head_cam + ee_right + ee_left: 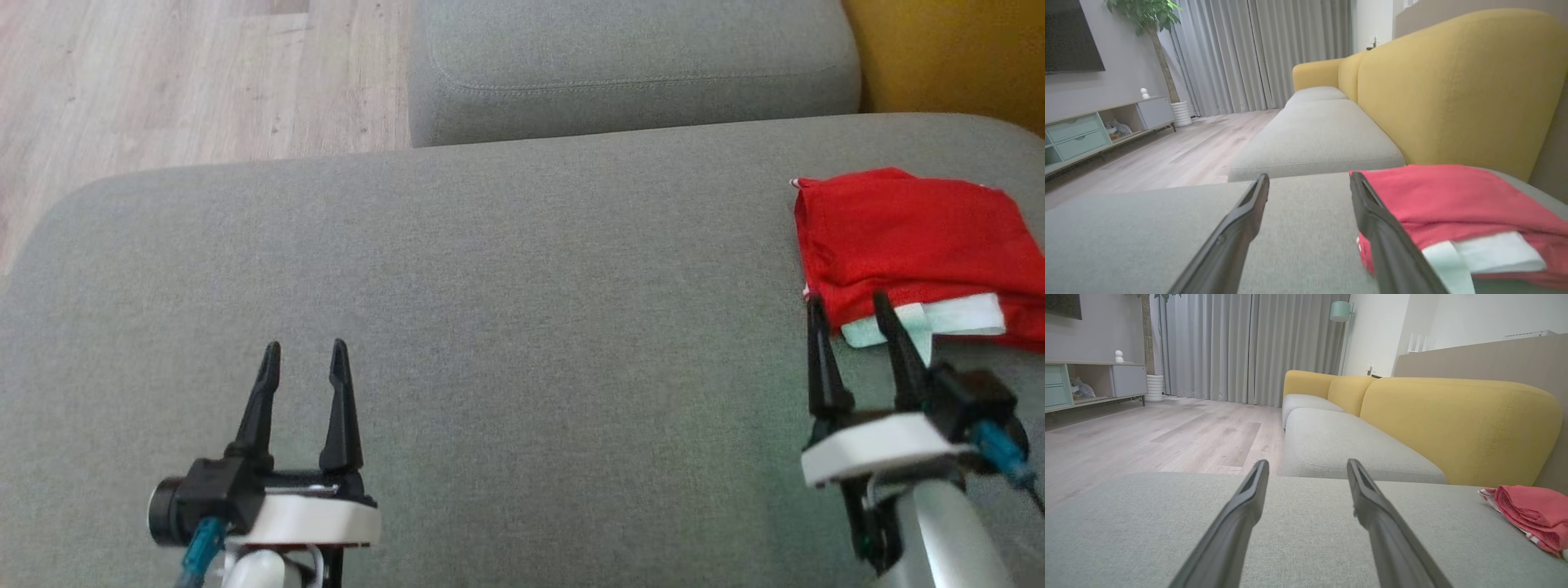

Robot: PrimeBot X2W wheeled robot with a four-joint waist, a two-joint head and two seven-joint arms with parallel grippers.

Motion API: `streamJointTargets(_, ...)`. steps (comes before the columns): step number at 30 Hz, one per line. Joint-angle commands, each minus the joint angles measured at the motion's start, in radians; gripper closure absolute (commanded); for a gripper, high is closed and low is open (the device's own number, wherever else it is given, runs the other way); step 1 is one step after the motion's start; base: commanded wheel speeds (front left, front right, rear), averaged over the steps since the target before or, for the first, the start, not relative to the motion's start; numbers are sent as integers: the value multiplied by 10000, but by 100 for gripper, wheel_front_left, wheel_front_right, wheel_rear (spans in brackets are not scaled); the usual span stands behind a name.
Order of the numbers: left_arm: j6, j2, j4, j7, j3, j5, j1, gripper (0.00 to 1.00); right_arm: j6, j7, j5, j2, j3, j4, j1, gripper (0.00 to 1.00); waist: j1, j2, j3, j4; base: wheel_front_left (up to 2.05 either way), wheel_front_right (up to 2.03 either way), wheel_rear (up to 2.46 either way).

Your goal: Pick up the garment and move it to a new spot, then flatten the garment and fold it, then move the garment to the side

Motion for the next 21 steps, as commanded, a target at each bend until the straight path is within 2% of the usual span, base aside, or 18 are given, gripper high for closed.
streamJointTargets(1, 87, 45, -323, -53, 259, -4, -215, 0, -9, -161, 71, 4, 202, -262, -144, 0, 1, -1, -22, 5, 0, 0, 0)
streamJointTargets(15, 29, 45, 72, -53, 179, -400, -84, 0, -9, -309, 98, 6, 159, -325, 293, 0, 1, -1, -174, -67, 0, 0, 0)
streamJointTargets(21, 246, 45, 313, -53, 326, -608, -62, 0, -9, -310, 71, 6, 245, -426, 351, 0, 1, -1, -194, -101, 0, 0, 0)
